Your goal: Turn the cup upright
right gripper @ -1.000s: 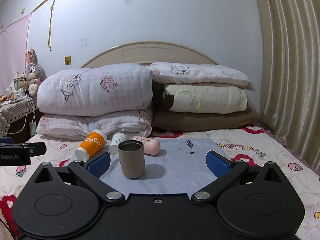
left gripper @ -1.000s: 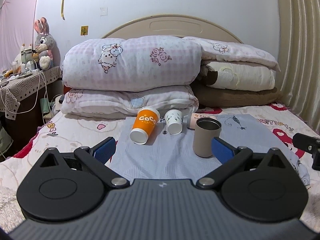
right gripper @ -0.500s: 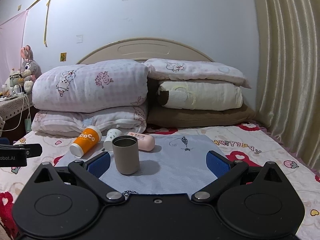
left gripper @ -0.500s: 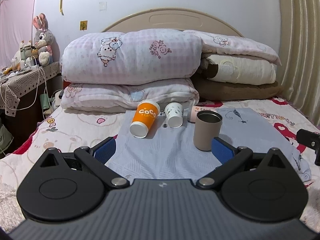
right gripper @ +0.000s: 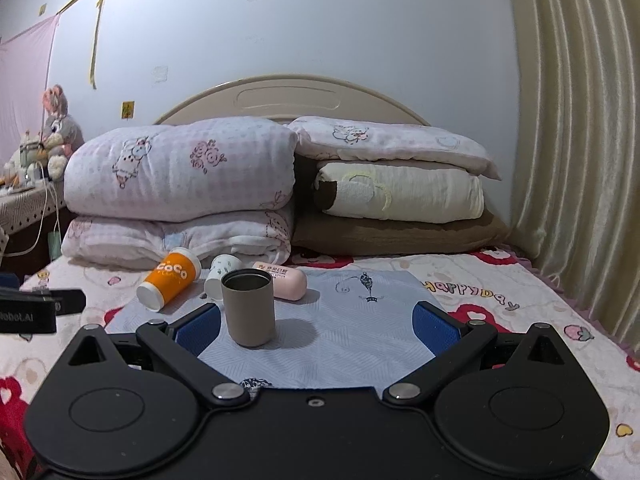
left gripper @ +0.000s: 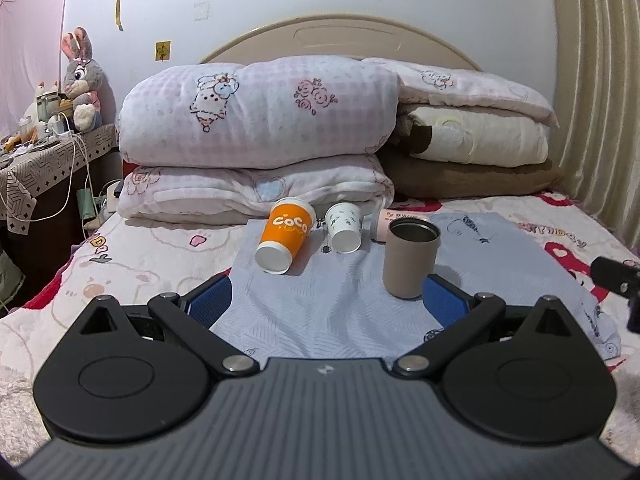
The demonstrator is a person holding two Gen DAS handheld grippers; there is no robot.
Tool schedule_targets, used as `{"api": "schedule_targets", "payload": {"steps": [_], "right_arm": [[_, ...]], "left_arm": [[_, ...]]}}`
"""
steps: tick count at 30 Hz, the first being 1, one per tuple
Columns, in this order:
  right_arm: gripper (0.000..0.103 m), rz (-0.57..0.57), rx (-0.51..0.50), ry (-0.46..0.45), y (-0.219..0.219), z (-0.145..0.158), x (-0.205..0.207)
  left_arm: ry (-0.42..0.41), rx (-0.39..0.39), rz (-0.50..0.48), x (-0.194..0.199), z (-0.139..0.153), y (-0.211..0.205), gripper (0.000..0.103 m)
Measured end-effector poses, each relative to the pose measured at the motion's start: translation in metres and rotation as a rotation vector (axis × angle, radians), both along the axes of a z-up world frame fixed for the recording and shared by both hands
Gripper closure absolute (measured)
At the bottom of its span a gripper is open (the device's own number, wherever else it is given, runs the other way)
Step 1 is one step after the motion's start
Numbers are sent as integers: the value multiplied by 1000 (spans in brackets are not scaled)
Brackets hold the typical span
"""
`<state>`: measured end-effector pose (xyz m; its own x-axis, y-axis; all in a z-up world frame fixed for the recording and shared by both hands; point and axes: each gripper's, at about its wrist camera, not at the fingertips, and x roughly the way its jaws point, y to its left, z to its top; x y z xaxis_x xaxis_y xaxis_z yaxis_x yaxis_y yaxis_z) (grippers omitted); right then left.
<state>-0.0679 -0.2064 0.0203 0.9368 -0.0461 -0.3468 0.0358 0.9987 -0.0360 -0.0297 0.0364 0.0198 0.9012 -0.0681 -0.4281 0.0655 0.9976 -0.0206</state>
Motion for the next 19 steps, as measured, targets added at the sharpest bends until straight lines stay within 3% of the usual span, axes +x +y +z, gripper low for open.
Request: {"api": "schedule_targets", "payload": {"steps": [19], "right_arm": [[0, -1, -10, -10, 3, 1, -3]], "left_arm": [[-2, 27, 0, 1, 0, -1, 0]]}}
